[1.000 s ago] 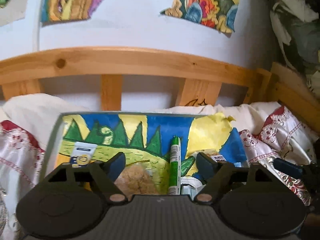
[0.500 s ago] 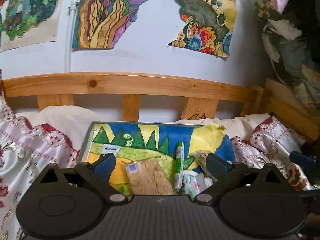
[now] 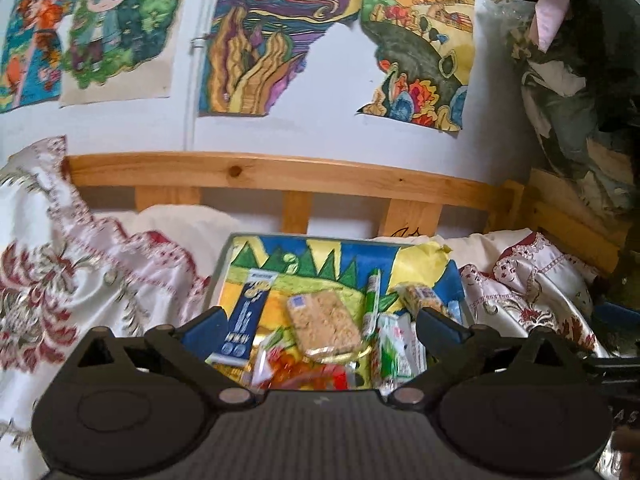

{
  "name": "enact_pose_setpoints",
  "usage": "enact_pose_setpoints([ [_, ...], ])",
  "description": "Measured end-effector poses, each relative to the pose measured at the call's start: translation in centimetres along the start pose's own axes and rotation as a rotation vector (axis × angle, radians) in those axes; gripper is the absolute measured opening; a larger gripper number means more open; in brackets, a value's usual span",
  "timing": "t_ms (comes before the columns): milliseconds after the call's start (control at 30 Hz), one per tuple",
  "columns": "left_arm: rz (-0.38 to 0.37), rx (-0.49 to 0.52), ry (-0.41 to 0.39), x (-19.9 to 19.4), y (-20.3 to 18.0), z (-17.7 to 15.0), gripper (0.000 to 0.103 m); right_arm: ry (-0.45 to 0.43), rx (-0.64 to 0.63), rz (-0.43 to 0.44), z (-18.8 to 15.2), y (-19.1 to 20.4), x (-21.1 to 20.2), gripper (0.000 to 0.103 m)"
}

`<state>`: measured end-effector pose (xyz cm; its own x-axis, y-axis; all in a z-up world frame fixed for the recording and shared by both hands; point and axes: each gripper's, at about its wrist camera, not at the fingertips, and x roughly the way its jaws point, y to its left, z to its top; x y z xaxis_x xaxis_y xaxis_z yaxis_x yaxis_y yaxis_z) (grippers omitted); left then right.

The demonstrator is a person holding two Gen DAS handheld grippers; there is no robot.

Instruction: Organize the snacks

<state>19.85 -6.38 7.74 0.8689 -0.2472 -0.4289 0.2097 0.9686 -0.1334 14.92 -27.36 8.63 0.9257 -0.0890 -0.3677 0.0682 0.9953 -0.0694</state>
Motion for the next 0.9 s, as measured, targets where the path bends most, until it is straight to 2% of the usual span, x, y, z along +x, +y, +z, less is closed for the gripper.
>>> enact_pose_setpoints([
  [467,0.088,-0.061,0.069,-3.4,3.4,-6.4,0.102,0.078,0.007,0.026,-3.9,1.3,-4.1,0.102],
  [900,0.116,-0.04,0.109,-3.5,3.9,-8.6,0.102,0.132,0.029,0.059,-5.9,1.7,-3.8,0.102],
])
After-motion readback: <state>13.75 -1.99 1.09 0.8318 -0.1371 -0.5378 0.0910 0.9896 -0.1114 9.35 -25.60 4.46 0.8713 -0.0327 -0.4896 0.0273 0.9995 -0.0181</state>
